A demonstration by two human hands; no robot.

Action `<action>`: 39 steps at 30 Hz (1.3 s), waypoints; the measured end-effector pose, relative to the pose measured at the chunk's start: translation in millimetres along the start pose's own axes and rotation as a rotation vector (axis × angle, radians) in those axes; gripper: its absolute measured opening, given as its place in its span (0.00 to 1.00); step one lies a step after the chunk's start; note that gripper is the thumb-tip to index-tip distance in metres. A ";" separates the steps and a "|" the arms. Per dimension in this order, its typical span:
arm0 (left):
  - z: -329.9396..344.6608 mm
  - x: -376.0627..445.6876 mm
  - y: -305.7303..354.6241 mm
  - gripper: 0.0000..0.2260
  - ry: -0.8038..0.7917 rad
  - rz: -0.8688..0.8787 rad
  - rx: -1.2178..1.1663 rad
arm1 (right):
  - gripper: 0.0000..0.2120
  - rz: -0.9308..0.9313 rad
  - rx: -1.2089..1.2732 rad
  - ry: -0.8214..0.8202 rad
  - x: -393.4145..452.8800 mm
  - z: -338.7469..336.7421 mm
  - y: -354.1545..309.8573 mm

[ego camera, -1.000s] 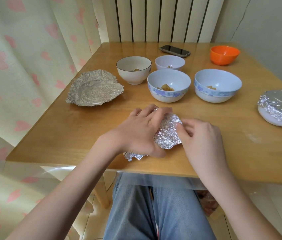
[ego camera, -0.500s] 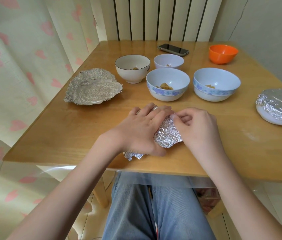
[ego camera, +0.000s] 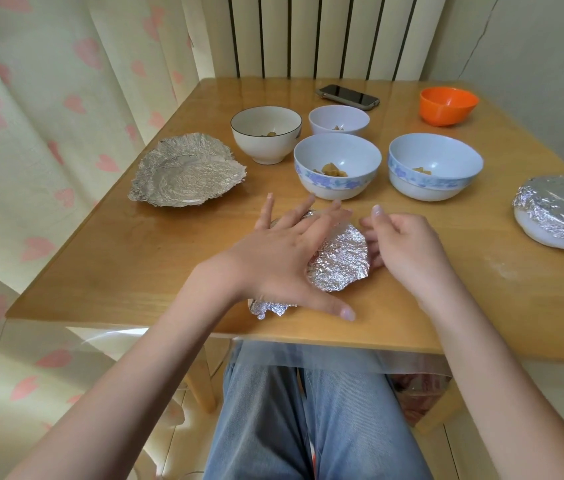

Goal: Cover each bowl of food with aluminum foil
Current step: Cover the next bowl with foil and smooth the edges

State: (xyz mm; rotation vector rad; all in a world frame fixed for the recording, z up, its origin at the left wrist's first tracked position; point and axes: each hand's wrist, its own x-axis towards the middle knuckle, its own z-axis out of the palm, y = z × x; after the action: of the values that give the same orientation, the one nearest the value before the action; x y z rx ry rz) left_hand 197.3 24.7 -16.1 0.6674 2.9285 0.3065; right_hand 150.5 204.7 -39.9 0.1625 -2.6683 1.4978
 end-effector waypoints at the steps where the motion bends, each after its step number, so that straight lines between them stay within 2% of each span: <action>1: -2.0 -1.6 -1.0 0.52 0.015 0.016 -0.048 | 0.23 0.041 0.061 -0.007 2.6 -2.3 -2.2; 3: -6.4 -4.4 -3.7 0.48 0.104 0.050 -0.139 | 0.20 0.047 0.071 -0.003 5.2 -4.7 -8.2; 5: -9.0 -6.7 -5.8 0.40 0.294 0.032 -0.276 | 0.19 -0.063 -0.022 0.049 7.8 -5.8 -10.6; 8: -0.4 -11.2 -7.0 0.23 0.601 -0.124 -0.630 | 0.17 -0.252 -0.077 0.097 8.1 -1.4 -17.9; 10: 10.4 -10.9 -6.6 0.20 0.659 -0.236 -0.785 | 0.14 -0.302 -0.087 0.018 9.7 9.2 -20.9; 14: 27.1 -4.4 -6.3 0.19 0.613 -0.343 -0.849 | 0.13 -0.227 0.022 -0.173 11.4 27.7 -20.4; 19: 28.4 -2.5 -3.4 0.19 0.665 -0.317 -0.853 | 0.12 -0.095 0.178 -0.213 14.3 35.4 -15.3; 24: 28.5 -3.0 -2.1 0.15 0.680 -0.337 -0.885 | 0.17 -0.091 0.078 -0.265 17.6 38.0 -12.0; 27: 25.6 -4.5 -2.3 0.17 0.640 -0.333 -0.862 | 0.18 -0.085 0.117 -0.303 21.0 35.2 -7.8; 30: 22.2 -7.0 -10.0 0.24 0.531 -0.341 -0.805 | 0.20 -0.060 0.180 -0.334 21.1 29.8 -8.9; 32: 18.9 -9.9 -16.3 0.25 0.493 -0.337 -0.797 | 0.17 -0.130 0.162 -0.266 15.2 22.1 -12.8; 34: 14.1 -13.2 -21.7 0.27 0.509 -0.266 -0.778 | 0.14 -0.332 0.095 -0.095 1.8 10.8 -18.2; 35: 11.0 -14.4 -24.3 0.29 0.497 -0.206 -0.769 | 0.14 -0.456 0.056 -0.061 -5.4 6.0 -18.5; 37: 4.1 -15.6 -26.6 0.34 0.370 -0.051 -0.693 | 0.14 -0.660 -0.018 -0.147 -19.8 -0.7 -11.9; 39: -2.0 -13.1 -26.5 0.41 0.160 0.088 -0.530 | 0.14 -0.725 -0.025 -0.285 -30.0 -2.6 -1.1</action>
State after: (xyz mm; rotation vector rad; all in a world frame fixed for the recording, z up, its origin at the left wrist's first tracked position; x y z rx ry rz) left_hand 197.8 -4.8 -19.1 0.7071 2.7629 1.1385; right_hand 180.4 207.9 -41.1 1.2617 -2.3741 1.2511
